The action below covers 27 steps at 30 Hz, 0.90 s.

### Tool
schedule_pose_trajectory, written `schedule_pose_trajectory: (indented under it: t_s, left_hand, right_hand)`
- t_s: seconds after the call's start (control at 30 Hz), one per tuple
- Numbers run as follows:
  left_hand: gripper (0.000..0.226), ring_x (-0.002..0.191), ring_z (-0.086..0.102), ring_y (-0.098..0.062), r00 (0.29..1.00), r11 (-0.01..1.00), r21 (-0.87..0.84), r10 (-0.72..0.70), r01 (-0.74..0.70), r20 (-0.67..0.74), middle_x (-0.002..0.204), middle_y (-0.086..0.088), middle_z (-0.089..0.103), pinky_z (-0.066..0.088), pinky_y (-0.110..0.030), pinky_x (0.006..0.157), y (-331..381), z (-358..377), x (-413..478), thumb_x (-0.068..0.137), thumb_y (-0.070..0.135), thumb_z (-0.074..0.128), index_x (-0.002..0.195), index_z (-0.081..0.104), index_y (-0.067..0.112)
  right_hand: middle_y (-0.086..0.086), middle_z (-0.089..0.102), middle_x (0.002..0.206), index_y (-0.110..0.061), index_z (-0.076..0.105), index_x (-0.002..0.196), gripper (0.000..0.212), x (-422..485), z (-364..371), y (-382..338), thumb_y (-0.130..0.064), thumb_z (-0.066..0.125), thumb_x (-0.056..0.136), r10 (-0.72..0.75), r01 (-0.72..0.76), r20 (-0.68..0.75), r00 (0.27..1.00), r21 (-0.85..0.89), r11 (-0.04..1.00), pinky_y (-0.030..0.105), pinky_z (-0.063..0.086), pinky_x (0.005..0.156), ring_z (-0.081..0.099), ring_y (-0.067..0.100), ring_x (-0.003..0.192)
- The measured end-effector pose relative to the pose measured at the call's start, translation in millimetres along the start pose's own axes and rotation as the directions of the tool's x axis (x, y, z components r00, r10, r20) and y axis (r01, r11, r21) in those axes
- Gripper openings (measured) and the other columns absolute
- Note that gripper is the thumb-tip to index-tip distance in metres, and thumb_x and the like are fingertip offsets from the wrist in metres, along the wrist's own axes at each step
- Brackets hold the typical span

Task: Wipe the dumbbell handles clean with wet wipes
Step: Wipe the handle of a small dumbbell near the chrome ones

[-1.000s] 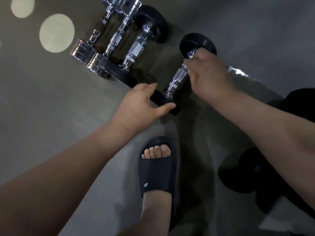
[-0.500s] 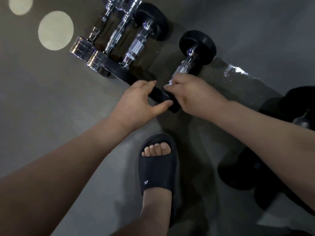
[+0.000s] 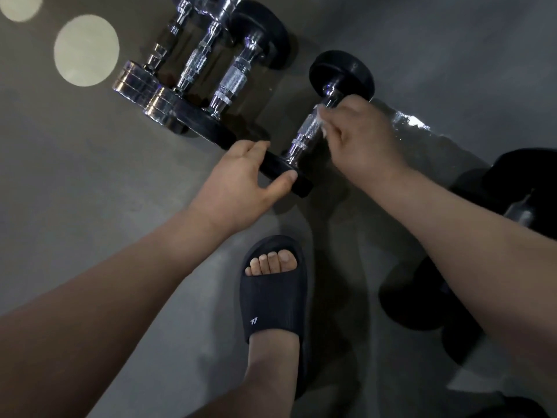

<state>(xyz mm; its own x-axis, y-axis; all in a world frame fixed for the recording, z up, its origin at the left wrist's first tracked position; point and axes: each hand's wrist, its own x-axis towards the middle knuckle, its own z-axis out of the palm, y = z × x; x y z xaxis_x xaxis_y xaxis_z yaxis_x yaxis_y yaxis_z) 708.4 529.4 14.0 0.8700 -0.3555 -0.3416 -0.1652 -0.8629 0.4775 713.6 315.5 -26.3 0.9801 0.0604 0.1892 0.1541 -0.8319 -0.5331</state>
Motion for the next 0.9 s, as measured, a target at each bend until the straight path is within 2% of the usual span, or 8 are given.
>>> schedule_pose_trajectory:
  t_s: [0.1, 0.23, 0.4, 0.57, 0.63, 0.73, 0.8, 0.9]
  left_hand:
    - [0.062, 0.122, 0.054, -0.021, 1.000, 1.000, -0.012, 0.001, -0.001, -0.006, 0.138, -0.008, 0.052, 0.030, -0.011, 0.098, -1, 0, 2, 0.098, 0.047, 0.055, 0.145, 0.050, 0.007]
    - [0.057, 0.118, 0.056, -0.019, 1.000, 0.999, -0.047, -0.008, 0.008, -0.015, 0.133, -0.007, 0.054, 0.035, -0.013, 0.100, -1, 0, 2, 0.097, 0.044, 0.059, 0.142, 0.054, 0.009]
    - [0.056, 0.114, 0.054, -0.013, 1.000, 0.998, -0.063, 0.001, -0.001, -0.009, 0.127, -0.002, 0.053, 0.046, -0.027, 0.102, 1, 1, 1, 0.093, 0.051, 0.062, 0.136, 0.057, 0.016]
    - [0.059, 0.110, 0.053, -0.014, 0.999, 0.996, -0.094, 0.008, -0.011, -0.033, 0.118, 0.001, 0.051, 0.047, -0.029, 0.099, 0, 3, 2, 0.086, 0.057, 0.068, 0.130, 0.060, 0.018]
    - [0.057, 0.108, 0.050, -0.014, 0.999, 0.997, -0.078, 0.025, -0.027, -0.028, 0.114, 0.003, 0.047, 0.043, -0.024, 0.093, 3, 6, 2, 0.083, 0.060, 0.068, 0.124, 0.061, 0.021]
    - [0.055, 0.107, 0.044, -0.015, 0.999, 0.999, -0.023, 0.044, -0.044, -0.016, 0.111, 0.003, 0.042, 0.035, -0.021, 0.089, 10, 11, -1, 0.079, 0.064, 0.066, 0.117, 0.060, 0.024]
    - [0.054, 0.106, 0.042, -0.016, 0.998, 0.998, 0.001, 0.058, -0.058, -0.012, 0.110, 0.003, 0.041, 0.033, -0.021, 0.090, 12, 12, -2, 0.081, 0.062, 0.065, 0.118, 0.060, 0.024]
    - [0.042, 0.107, 0.045, -0.017, 0.997, 0.995, -0.065, 0.067, -0.069, -0.028, 0.106, 0.003, 0.043, 0.035, -0.021, 0.092, 10, 10, -2, 0.086, 0.053, 0.061, 0.116, 0.065, 0.024]
  right_hand:
    - [0.018, 0.061, 0.090, -0.003, 0.071, 0.103, 0.017, -11, 14, -11, -0.012, 0.058, 0.097, 0.090, -0.088, -0.049, 0.995, 0.030, 0.996, 0.036, 0.045, 0.072, 0.060, 0.033, 0.080]
    - [0.018, 0.063, 0.091, 0.000, 0.070, 0.101, 0.014, -30, 14, -24, -0.003, 0.059, 0.093, -0.113, 0.104, 0.098, 0.989, 0.095, 0.990, 0.039, 0.052, 0.069, 0.061, 0.033, 0.081]
    - [0.016, 0.059, 0.088, -0.004, 0.071, 0.098, 0.018, -7, 11, -6, -0.014, 0.056, 0.098, 0.170, -0.165, -0.090, 0.981, 0.056, 0.985, 0.027, 0.039, 0.068, 0.057, 0.028, 0.077]
    - [0.015, 0.062, 0.092, -0.001, 0.071, 0.098, 0.012, -22, 1, -10, -0.003, 0.060, 0.094, -0.111, 0.101, 0.107, 0.988, 0.095, 0.990, 0.031, 0.045, 0.073, 0.058, 0.026, 0.084]
    - [0.016, 0.062, 0.096, -0.002, 0.072, 0.101, 0.015, -9, -6, 0, -0.006, 0.059, 0.094, -0.101, 0.096, 0.108, 0.989, 0.052, 0.994, 0.032, 0.046, 0.074, 0.059, 0.028, 0.086]
    - [0.017, 0.061, 0.099, -0.003, 0.073, 0.100, 0.023, 2, -7, 6, -0.016, 0.053, 0.098, 0.073, -0.073, 0.019, 0.997, 0.003, 0.997, 0.039, 0.052, 0.075, 0.062, 0.034, 0.086]
    - [0.016, 0.061, 0.096, -0.001, 0.072, 0.097, 0.021, -5, -5, 0, -0.013, 0.054, 0.097, 0.020, -0.020, 0.044, 0.999, 0.021, 1.000, 0.040, 0.052, 0.073, 0.062, 0.033, 0.084]
    - [0.017, 0.063, 0.093, 0.001, 0.073, 0.096, 0.019, -14, -13, -1, -0.009, 0.056, 0.095, -0.173, 0.161, 0.203, 0.964, 0.072, 0.984, 0.042, 0.054, 0.073, 0.064, 0.034, 0.083]
